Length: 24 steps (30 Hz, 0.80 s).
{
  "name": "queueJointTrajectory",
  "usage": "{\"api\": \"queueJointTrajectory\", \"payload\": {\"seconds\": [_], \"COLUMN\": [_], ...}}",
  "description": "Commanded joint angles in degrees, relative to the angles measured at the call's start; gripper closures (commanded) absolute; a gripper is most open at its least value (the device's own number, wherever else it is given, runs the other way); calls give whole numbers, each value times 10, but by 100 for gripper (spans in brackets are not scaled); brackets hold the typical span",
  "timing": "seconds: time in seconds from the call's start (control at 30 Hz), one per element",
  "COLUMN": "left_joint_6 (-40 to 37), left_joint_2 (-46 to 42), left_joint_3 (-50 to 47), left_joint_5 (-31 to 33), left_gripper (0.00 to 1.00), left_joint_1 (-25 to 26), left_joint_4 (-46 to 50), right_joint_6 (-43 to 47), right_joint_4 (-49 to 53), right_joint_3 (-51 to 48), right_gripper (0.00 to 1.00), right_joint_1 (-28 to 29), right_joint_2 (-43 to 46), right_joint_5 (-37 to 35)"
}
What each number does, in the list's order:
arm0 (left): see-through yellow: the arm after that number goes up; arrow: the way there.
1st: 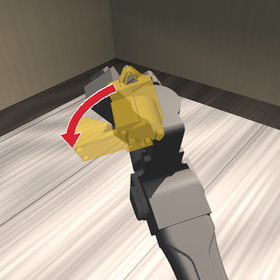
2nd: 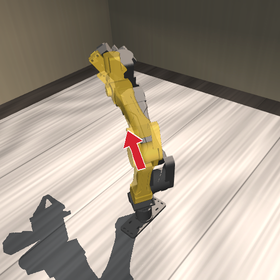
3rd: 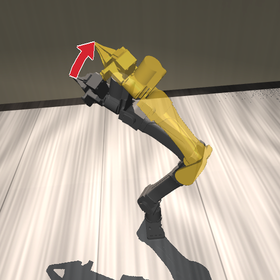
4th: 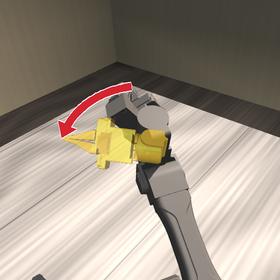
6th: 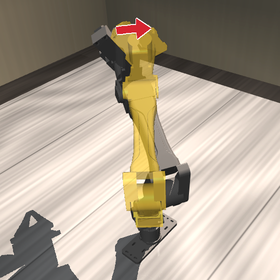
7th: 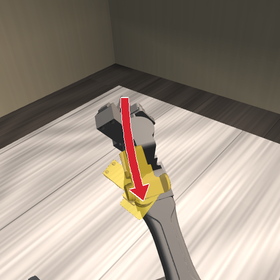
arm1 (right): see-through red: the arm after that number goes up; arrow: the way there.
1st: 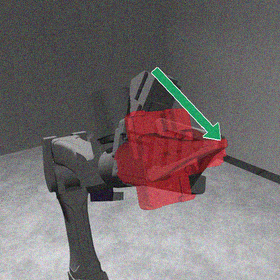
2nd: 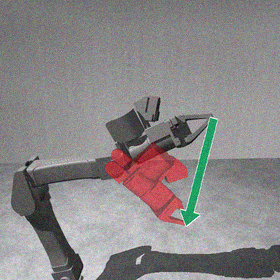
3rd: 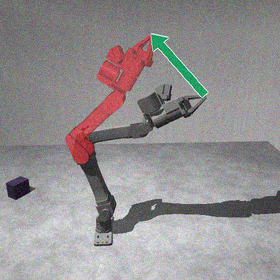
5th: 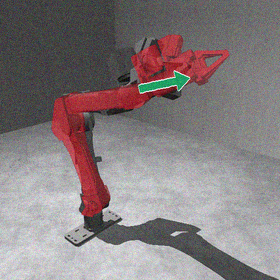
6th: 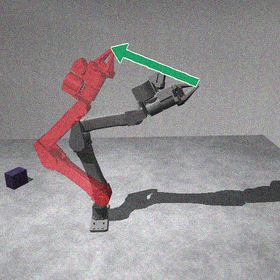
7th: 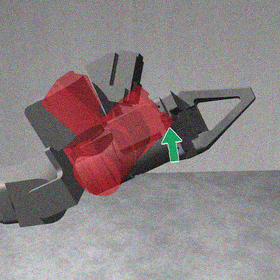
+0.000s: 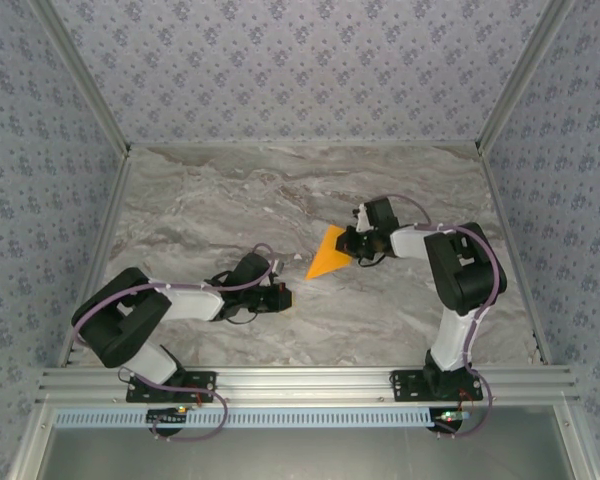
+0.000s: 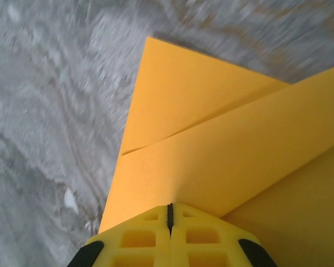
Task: Fold a paper plane with a square sheet of paper (pick it up from the middle)
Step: Fourth fold the wing at the center of the table.
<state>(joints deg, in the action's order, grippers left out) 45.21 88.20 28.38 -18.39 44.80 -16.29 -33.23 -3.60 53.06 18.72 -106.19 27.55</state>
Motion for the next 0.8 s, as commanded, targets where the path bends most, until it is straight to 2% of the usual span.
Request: {"api": "queueJointTrajectory", "payload": {"seconds": [0.0,0.2,0.3,0.43,0.6,0.77], "left_joint_6": [-17,-34,-31,-25,-26,-24], "left_joint_2": [15,-11,-11,2,40,65], "left_joint_3": [3,63,94,110,116,112], "left_joint_5": [5,14,17,14,11,19], "left_gripper": [100,100,89,86,92,100], "left_joint_1": [5,4,5,5,5,5], "left_joint_4": [70,80,80,59,59,64], "right_joint_6": [7,17,18,12,-3,-1], "right_joint_4": [53,61,55,44,38,42], "right_joint_3": [18,13,-9,-46,-73,-64], "right_gripper": [94,93,93,93,93,93], "right_joint_1": [0,25,57,106,154,160], "right_joint_2": [-4,-15,-10,13,41,37], "right_joint_5": [-27,-2,1,-1,-14,-5]}}
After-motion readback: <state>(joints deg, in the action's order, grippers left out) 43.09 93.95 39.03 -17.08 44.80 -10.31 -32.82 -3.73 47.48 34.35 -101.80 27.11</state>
